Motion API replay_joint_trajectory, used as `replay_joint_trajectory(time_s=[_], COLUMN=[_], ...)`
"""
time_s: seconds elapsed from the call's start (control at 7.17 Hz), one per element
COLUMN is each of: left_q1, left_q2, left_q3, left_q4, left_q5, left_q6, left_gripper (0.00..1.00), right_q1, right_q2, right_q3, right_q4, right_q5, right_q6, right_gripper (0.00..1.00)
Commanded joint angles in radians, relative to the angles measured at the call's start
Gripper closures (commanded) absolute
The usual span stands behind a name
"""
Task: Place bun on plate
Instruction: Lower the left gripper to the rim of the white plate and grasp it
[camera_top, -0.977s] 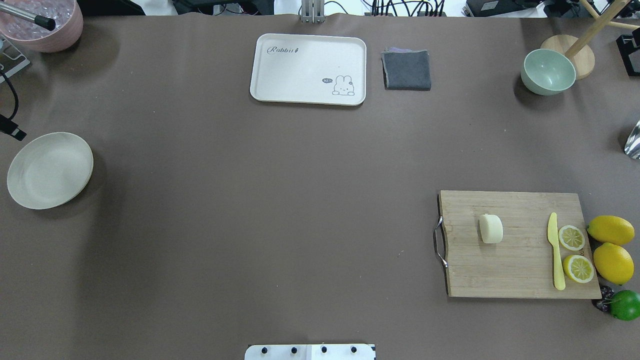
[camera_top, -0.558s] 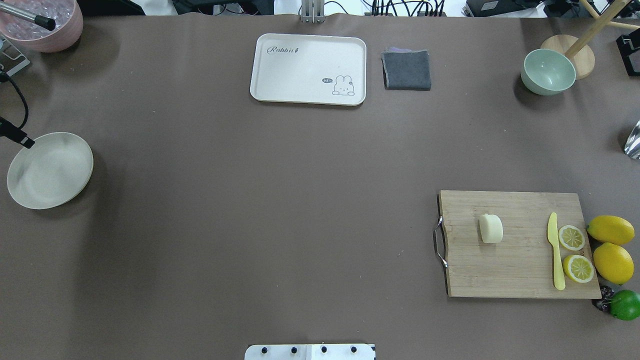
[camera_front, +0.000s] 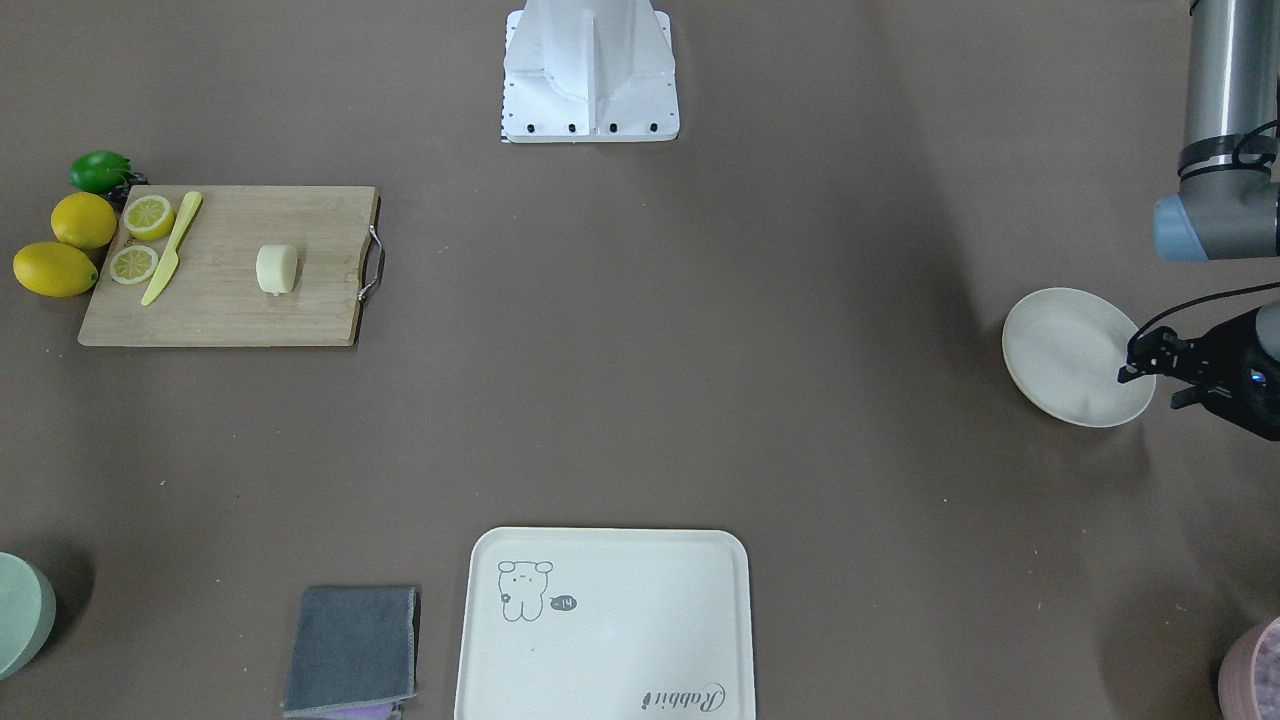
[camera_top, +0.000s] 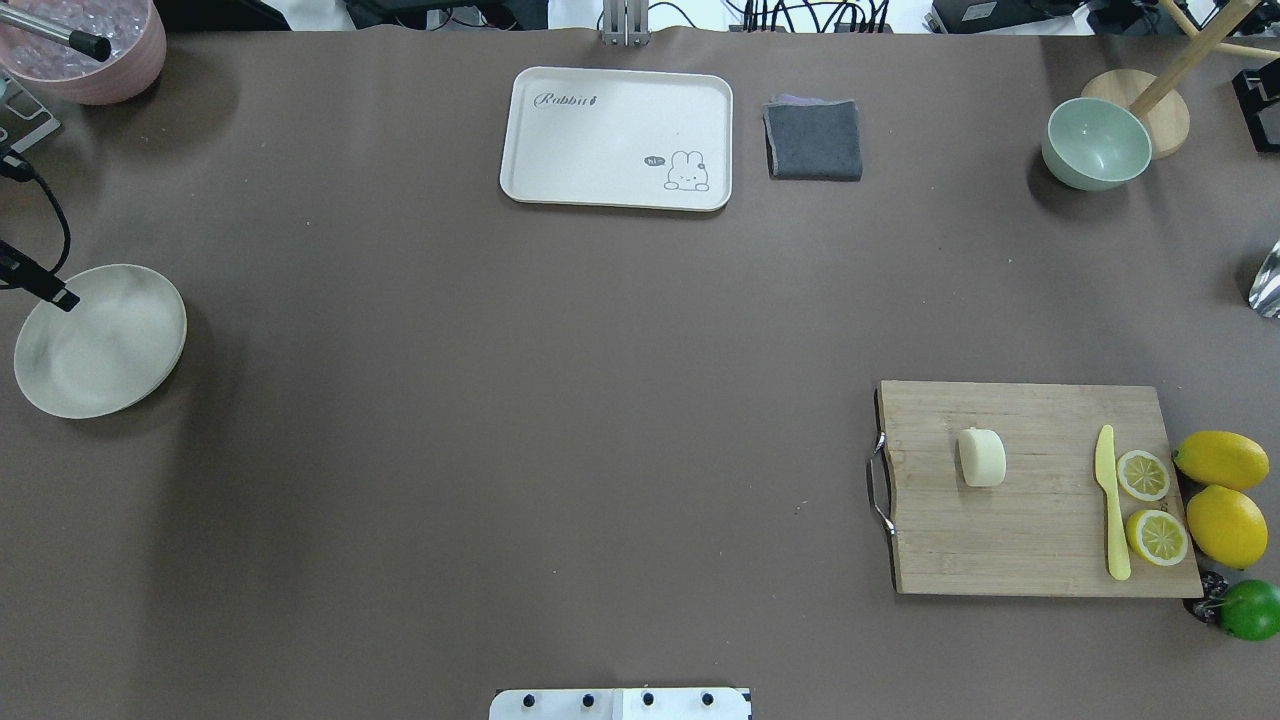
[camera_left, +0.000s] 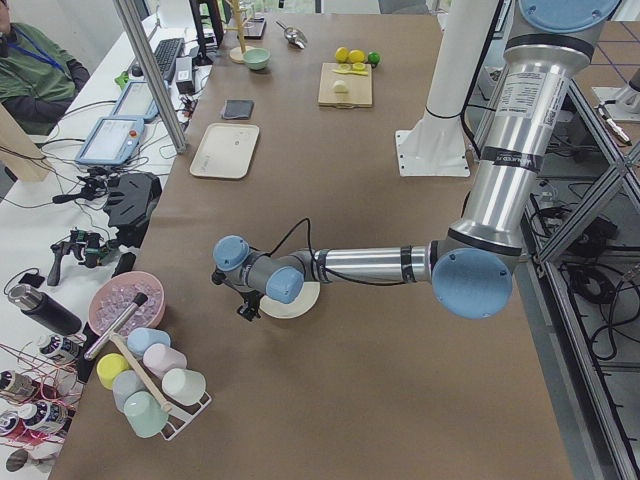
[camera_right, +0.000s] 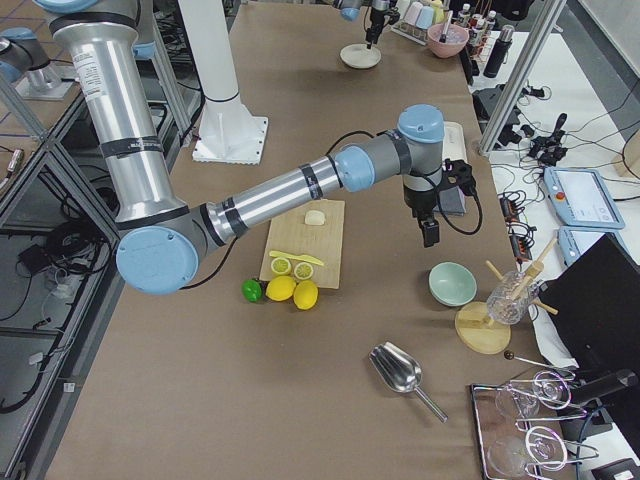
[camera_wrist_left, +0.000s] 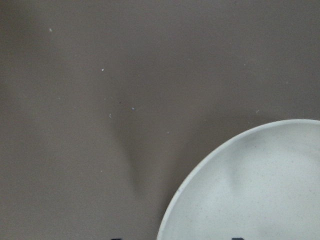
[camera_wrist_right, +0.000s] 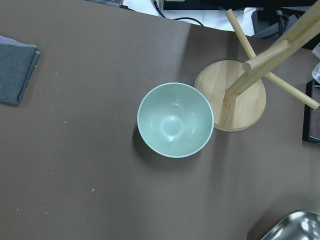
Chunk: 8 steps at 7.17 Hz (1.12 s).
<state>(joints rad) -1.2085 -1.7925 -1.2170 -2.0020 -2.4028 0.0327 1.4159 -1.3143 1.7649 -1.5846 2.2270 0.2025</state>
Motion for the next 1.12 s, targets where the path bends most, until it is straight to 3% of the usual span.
replay_joint_trajectory(time_s=[0.0, 0.28, 0.56, 0.7, 0.98], left_q1=[0.004, 0.009, 0.029, 0.029, 0.027], left_q2=[0.001, 0.001, 0.001, -0.001, -0.002], left_q3=[0.001, 0.007, 0.013, 0.007, 0.004], left_q4=[0.0, 0.0, 0.003, 0.002, 0.002], left_q5=[0.001, 0.002, 0.017, 0.022, 0.027], left_q6=[0.024, 0.033, 0.033, 0.035, 0.018], left_gripper=[0.34, 0.34, 0.45, 0.58, 0.97], right_q1=[0.0, 0.0, -0.002, -0.003, -0.003], right_q2=[0.003, 0.004, 0.007, 0.006, 0.006], right_q3=[0.001, 0.007, 0.014, 0.018, 0.018], right_q4=[0.0, 0.0, 0.002, 0.0, 0.0], right_q5=[-0.001, -0.001, 0.0, 0.0, 0.002], right_q6=[0.0, 0.0, 0.0, 0.002, 0.002], right_gripper=[0.0, 0.0, 0.0, 0.0, 0.0])
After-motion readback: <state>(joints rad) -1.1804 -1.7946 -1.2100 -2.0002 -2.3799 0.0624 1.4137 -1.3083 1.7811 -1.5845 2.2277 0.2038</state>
